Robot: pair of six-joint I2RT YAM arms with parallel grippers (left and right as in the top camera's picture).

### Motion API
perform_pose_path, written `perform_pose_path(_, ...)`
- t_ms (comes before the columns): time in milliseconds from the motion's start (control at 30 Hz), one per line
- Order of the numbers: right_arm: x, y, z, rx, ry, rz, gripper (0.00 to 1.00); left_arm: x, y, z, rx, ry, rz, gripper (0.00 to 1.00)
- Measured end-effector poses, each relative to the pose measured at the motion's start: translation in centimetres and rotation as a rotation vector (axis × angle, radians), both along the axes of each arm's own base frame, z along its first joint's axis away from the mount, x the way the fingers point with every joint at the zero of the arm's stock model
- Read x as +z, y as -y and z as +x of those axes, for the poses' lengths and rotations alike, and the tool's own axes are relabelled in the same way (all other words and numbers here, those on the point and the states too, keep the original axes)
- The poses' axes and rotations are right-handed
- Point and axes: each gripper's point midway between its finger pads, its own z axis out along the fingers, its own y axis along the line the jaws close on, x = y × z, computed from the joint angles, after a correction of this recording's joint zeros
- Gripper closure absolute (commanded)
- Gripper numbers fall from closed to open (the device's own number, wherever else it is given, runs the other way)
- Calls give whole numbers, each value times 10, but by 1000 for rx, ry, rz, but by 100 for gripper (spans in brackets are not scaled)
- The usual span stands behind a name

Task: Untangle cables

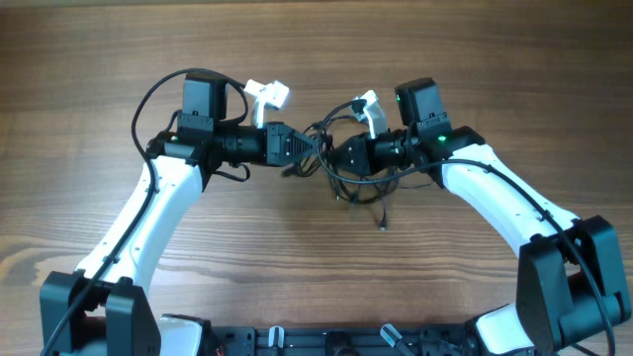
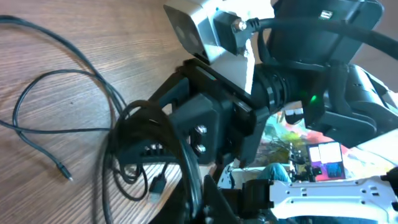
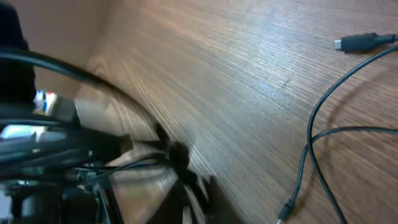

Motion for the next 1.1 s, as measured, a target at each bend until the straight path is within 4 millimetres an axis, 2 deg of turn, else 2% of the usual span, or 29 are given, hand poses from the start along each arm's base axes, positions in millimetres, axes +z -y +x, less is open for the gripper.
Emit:
perform_pose_path(33,0,0,0,-8,-9,-1,96,1,1,-1,-8,-1,-8,55)
perform_pose_path(67,0,0,0,-12,-14,0,96,2,1,-2,-10,-2,-10,28)
perform_pose_path(133,-1,1,0,-17,-21,-1,96,-2,0,0,4,-2,9,28)
perform_pose_path(300,-7,5,-2,-34,-50,-33,95,-31,-17,8,114,-55,175,31)
perform_pose_path(467,-8,5,-2,-35,-51,-35,96,-35,-20,10,130,-54,199,24)
perform_pose_path(533,-8,5,-2,-35,-51,-35,96,-29,-16,9,110,-43,166,24)
perform_pose_path(667,-8,5,-2,-35,-51,-35,96,-22,-11,6,78,-34,120,33)
perform_pose_path(800,-8,5,-2,-35,-51,-35,96,-24,-4,3,65,-25,137,32)
perform_pose_path(900,-8,5,-2,-36,-50,-36,96,-24,21,-4,3,37,150,30)
perform_pose_path(1000,-8,5,-2,-37,-50,-37,96,-30,33,-8,-10,66,196,30)
perform_pose_path(1033,-8,5,-2,-37,-50,-38,96,-34,36,-9,-5,76,225,32)
perform_pose_path(1100,-8,5,-2,-37,-50,-38,96,-41,42,-10,3,100,284,42)
